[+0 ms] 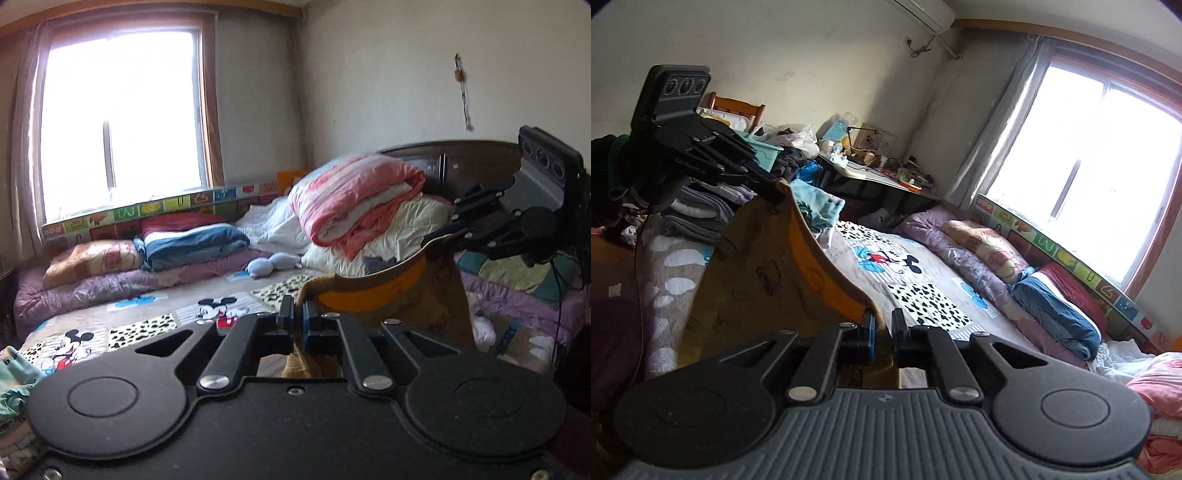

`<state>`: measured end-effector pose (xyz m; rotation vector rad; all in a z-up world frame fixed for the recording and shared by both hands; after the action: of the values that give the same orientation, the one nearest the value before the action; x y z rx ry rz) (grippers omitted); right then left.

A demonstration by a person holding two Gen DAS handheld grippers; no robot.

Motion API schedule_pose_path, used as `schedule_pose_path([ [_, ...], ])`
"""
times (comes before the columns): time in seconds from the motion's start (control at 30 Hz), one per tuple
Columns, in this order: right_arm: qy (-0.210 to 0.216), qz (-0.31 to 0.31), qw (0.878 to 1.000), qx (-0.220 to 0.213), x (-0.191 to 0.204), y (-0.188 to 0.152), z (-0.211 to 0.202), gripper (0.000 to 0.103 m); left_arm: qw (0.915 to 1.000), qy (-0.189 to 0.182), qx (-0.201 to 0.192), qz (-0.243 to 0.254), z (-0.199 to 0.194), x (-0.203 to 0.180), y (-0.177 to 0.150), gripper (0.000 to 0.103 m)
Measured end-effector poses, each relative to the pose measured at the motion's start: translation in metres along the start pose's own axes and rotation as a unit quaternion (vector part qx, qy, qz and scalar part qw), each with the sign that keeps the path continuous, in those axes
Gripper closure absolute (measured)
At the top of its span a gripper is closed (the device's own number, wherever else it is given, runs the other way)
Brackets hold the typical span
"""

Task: Fold clothes
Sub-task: 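Lift the yellow shirt with both tools and shake it out flat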

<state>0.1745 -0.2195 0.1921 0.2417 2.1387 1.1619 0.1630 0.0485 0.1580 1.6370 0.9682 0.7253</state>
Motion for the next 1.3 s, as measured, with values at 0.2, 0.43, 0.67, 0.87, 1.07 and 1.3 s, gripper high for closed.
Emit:
schedule_pose_path([
  [0.2, 0.010, 0.007, 1.000, 0.018, -0.014, -0.009, 0.052, 0.093, 0.9994, 0.031, 0.011, 0.005, 0.052, 0.033, 0.011, 0.100],
  [0.43, -0.047, 0.034, 0.998, 0.013, -0.070, -0.011, 0.123, 0.093, 0.9970, 0.076, 0.001, 0.015, 0.115, 0.076, 0.041, 0.100],
  [0.67, -0.130, 0.027, 0.991, -0.029, -0.097, -0.023, 0.145, 0.093, 0.9943, 0.072, 0.004, 0.078, 0.131, 0.062, 0.015, 0.100],
  [0.87, -0.066, -0.014, 0.998, 0.020, 0.004, -0.100, 0.151, 0.093, 0.9897, 0.041, 0.085, 0.108, 0.122, 0.024, -0.118, 0.100],
  [1.07, 0.000, -0.012, 0.995, 0.102, 0.126, -0.189, 0.149, 0.093, 0.9774, 0.015, 0.153, 0.146, 0.094, -0.028, -0.229, 0.100],
  [1.3, 0.025, -0.043, 0.991, 0.127, 0.208, -0.205, 0.135, 0.093, 0.9667, 0.010, 0.172, 0.190, 0.072, -0.050, -0.258, 0.101],
])
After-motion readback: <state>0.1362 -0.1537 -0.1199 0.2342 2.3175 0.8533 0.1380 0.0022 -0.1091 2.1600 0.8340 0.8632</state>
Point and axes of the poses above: each gripper's, at about its wrist camera, not at the fingertips, and z roughly the way its jaws point, x to its left, y to its top, the point moved 6 cm from there along z, roughly the way its jaws point, and after that the axes turned 7 degrees about -z, right-handed, at the moved point
